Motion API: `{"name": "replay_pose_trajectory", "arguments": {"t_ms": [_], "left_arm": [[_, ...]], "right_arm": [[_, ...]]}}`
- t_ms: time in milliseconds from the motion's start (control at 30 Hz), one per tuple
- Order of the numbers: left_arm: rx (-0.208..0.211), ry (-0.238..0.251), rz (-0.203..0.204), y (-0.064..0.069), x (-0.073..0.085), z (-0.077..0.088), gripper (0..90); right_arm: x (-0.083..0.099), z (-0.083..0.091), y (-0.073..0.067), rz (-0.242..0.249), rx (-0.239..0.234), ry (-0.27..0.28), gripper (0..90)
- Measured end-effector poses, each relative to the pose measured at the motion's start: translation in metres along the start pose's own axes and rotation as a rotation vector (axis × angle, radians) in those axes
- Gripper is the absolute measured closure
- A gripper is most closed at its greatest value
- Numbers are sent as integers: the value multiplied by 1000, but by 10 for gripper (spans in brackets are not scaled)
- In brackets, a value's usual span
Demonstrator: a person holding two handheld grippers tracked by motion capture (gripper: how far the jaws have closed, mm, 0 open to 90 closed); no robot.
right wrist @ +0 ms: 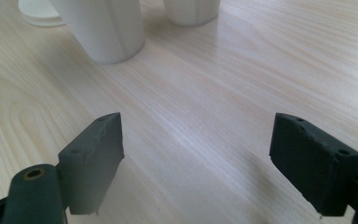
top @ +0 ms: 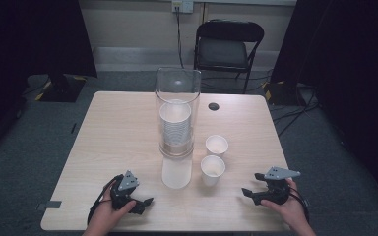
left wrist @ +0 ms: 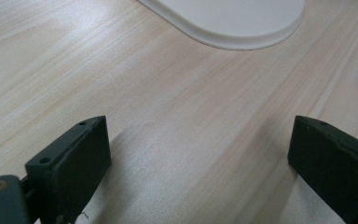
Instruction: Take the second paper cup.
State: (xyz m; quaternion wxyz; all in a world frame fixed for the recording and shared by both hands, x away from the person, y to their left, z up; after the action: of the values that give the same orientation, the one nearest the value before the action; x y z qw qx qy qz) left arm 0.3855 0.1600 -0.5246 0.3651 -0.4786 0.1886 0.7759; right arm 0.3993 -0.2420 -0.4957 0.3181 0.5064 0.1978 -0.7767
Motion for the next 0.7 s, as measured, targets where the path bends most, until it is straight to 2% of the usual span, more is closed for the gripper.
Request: {"name": "replay_pose_trajectory", "arguments": {"t_ms": [333, 600, 633, 700], "left_arm": [[0, 0, 0, 0, 0, 0, 52], [0, -1, 0, 0, 0, 0, 52], [0, 0, 0, 0, 0, 0, 52], [0, -1, 1, 0, 0, 0, 52]], "right_arm": [[14, 10, 9, 0, 9, -21, 173], [25, 18, 18, 10, 35, -48, 164], [26, 19, 19, 14, 39, -52, 162], [28, 20, 19, 61, 38, -67, 141]]}}
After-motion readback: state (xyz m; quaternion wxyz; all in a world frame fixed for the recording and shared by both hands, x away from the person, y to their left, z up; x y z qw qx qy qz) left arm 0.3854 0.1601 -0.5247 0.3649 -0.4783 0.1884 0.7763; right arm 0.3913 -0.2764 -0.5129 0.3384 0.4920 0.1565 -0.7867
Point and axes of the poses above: each handheld gripper's, and its own axes: z roughly backward along the jaws, x roughly out of its underside, y roughly to its right, the point moved 8 cm from there along -z, roughly forward along the jaws, and after that the axes turned 11 degrees about y, right-handed, at the moved point
